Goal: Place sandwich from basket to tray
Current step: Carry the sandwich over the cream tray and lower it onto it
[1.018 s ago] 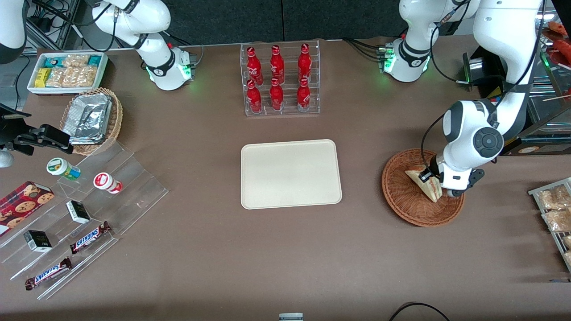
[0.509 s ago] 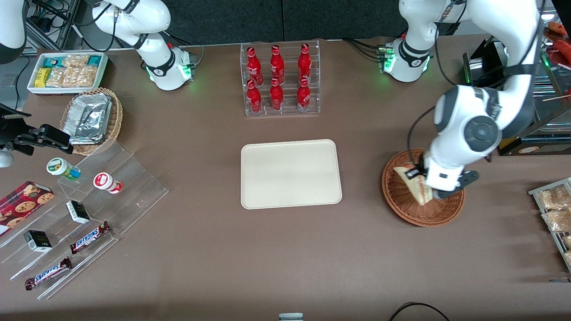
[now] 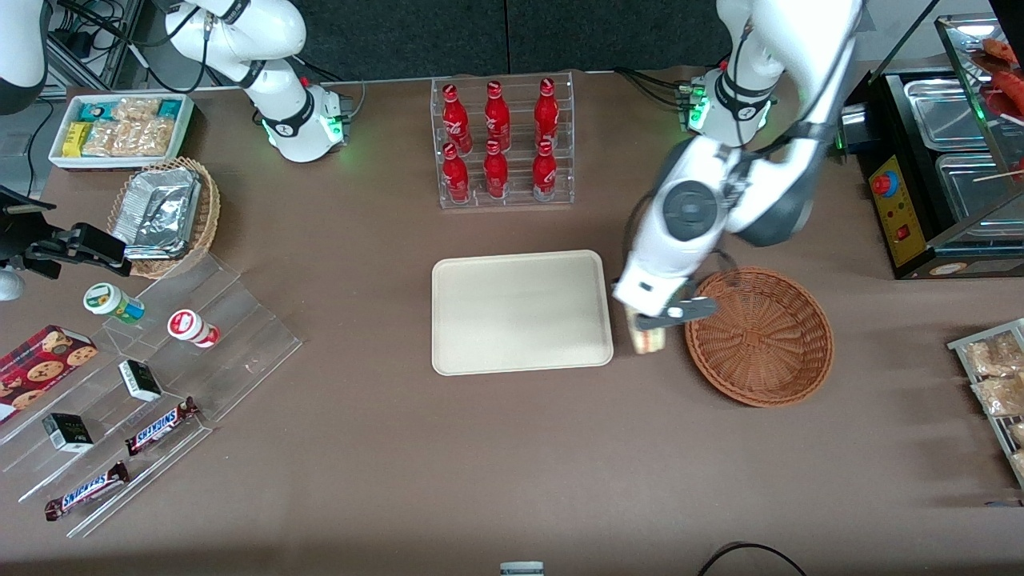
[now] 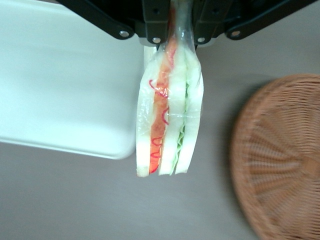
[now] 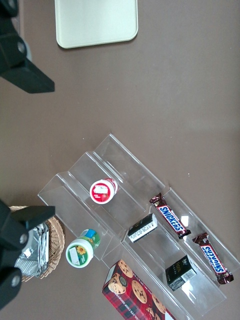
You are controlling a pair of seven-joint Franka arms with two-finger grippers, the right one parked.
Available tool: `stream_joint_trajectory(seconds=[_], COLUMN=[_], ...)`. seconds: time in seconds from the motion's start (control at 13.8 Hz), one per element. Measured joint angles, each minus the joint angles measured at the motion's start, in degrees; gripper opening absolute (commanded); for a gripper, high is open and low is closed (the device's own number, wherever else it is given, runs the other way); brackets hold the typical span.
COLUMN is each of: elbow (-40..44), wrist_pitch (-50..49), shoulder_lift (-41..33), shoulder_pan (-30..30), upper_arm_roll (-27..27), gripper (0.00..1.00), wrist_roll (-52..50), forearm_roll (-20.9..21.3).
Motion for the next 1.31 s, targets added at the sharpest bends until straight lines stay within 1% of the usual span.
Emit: stream_joint_trajectory(seconds=[0.29,0.58,1.09,1.16,1.24,1.31], elbow=[8.8,14.5,16.4,16.4,16.5,16.6], wrist_pitch=[0.1,0.2,4.8,5.2,5.5,5.5], shoulder_lift=[9.3,15.4,21.2,21.7,22.0,22.1], shoulder_pan=[-6.2,-11.0,-13.9,-14.0,-14.0,-14.0], upper_arm_roll=[0.0,0.0,0.0,0.0,0.0,0.1], gripper=[0.0,0.0,0.0,0.28,0.7,1.0], wrist_roll=[-0.6,-3.4,-4.1,-4.4,-4.5,-4.6], forearm_roll=[-2.6,-2.7,-2.7,-2.7,-2.7,-2.7])
